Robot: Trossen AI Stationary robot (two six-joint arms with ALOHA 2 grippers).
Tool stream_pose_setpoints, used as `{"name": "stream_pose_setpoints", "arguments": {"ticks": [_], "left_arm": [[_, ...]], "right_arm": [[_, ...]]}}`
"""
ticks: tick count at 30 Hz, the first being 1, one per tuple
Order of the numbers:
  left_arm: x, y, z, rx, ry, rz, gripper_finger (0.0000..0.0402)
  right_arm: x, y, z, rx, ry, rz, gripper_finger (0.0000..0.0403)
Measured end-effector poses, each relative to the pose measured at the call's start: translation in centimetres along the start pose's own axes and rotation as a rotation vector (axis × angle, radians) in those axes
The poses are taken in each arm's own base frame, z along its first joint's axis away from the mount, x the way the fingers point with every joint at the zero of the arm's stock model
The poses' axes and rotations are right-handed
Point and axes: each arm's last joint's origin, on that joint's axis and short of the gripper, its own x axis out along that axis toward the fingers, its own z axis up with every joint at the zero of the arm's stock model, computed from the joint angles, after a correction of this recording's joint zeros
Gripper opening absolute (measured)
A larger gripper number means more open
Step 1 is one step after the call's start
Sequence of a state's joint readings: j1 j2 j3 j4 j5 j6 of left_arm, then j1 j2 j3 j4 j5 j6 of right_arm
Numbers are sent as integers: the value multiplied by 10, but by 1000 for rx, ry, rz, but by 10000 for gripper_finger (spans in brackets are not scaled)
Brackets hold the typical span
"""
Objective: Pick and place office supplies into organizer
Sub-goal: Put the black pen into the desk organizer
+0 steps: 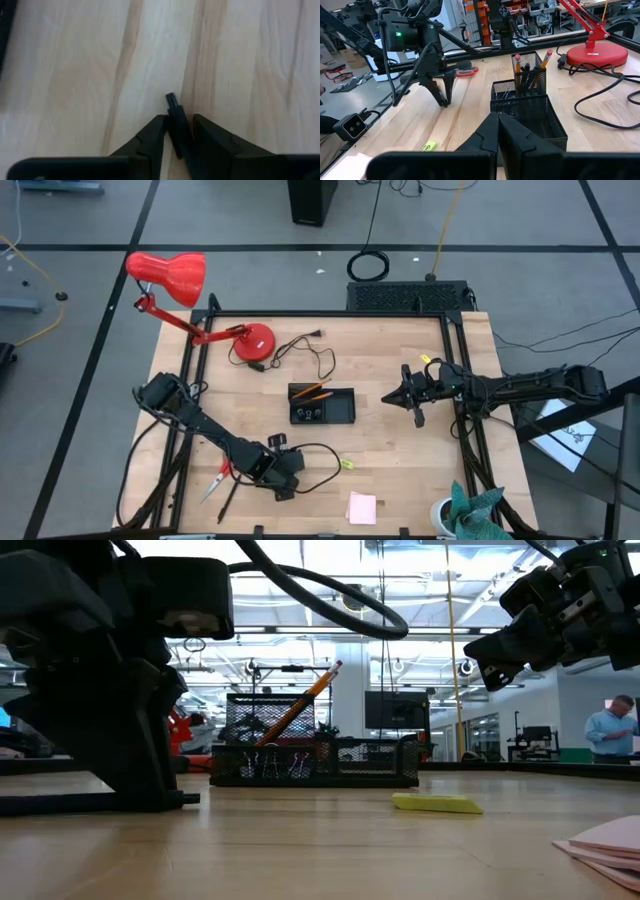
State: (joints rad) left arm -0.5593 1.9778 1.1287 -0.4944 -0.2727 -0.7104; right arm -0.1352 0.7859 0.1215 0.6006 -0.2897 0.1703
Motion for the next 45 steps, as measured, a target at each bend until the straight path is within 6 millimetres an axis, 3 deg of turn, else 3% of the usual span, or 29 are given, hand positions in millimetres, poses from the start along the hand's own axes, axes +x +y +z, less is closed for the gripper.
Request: {"name": "stream_pose_setpoints", "arguments": {"ticks": [10, 22, 25, 36, 41, 45], "left_arm": [[-2, -5, -3, 40, -3, -25, 17], [-9, -10, 14, 318, -238, -4, 22], [-21, 1, 24, 368, -292, 57, 16], [-108, 47, 79, 538, -673, 57, 8], [-128, 90, 96, 528, -722, 112, 19], [-137, 126, 104, 537, -854, 1, 16]], "right_arm": [[0, 0, 0, 0, 0, 0, 4], [0, 0, 0, 1, -1, -1, 4], [0, 0, 0, 1, -1, 0, 4], [0, 0, 0, 1, 0, 0, 4], [0, 0, 0, 1, 0, 1, 4], [0, 0, 0, 2, 4, 1, 4]]}}
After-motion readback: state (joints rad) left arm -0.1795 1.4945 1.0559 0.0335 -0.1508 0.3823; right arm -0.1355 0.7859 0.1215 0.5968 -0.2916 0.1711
